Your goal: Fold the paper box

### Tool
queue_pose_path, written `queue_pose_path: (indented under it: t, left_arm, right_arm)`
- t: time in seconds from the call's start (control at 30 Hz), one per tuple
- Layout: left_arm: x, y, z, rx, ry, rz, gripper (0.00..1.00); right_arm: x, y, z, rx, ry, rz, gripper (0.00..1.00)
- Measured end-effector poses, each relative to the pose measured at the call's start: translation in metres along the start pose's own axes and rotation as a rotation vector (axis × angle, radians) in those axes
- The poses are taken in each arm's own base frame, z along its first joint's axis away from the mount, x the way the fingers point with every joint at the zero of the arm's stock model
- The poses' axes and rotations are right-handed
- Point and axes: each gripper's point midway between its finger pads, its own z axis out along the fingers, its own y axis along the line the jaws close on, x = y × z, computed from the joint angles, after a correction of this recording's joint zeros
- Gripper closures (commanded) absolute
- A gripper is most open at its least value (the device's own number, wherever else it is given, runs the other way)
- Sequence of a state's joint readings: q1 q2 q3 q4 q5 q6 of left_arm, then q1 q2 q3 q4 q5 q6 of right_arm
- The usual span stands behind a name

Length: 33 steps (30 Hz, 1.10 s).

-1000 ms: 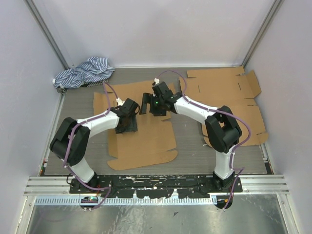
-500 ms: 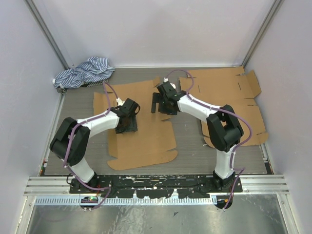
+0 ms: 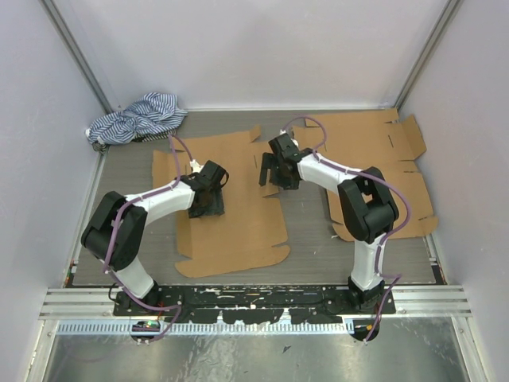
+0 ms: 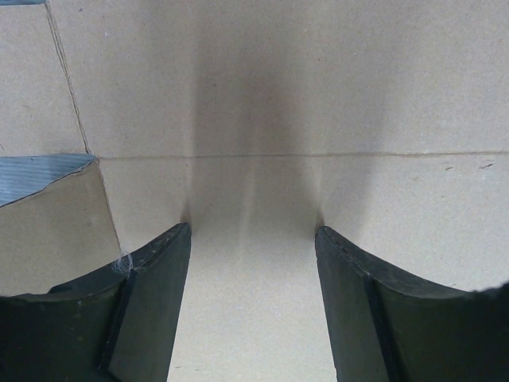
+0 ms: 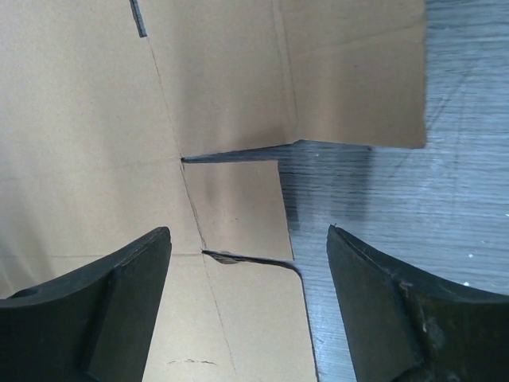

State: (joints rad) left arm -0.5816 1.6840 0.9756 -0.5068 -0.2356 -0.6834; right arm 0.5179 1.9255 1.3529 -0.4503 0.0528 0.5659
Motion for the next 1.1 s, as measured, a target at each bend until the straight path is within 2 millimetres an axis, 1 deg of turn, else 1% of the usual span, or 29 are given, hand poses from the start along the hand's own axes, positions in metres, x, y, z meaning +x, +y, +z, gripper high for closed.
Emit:
queue_pose_path:
  t: [0.1,0.23,0.37,0.43,0.63,0.93,1.0,1.1]
  left_arm:
    - [0.0,0.0,0.0,-0.001,0.0,0.001,0.3]
    - [0.0,0.0,0.0,-0.002,-0.001,0.003,0.3]
    - [0.0,0.0,0.0,-0.002,-0.001,0.004,0.3]
    - [0.0,0.0,0.0,-0.002,-0.002,0.005,0.3]
    - [0.0,0.0,0.0,-0.005,-0.004,0.007,0.3]
    - [0.001,0.0,0.0,-0.008,-0.003,0.009,0.3]
    - [0.001,0.0,-0.001,-0.009,-0.002,0.009,0.3]
    - [0.002,0.001,-0.001,-0.011,0.001,0.01,0.3]
  right_arm:
    - [0.004,0.002,0.006,-0.017,0.016,-0.009,0.21]
    - [0.009,0.005,0.009,-0.038,0.032,-0.018,0.29]
    - [0.01,0.009,0.01,-0.065,0.037,-0.029,0.46]
    - [0.009,0.007,0.01,-0.064,0.036,-0.037,0.54]
    - [0.005,0.001,0.012,-0.056,0.025,-0.047,0.71]
    - [0.002,0.0,0.011,-0.044,0.012,-0.063,0.72]
    - [0.002,0.002,0.009,-0.045,0.004,-0.071,0.72]
    - [-0.001,0.011,0.002,-0.066,-0.015,-0.085,0.72]
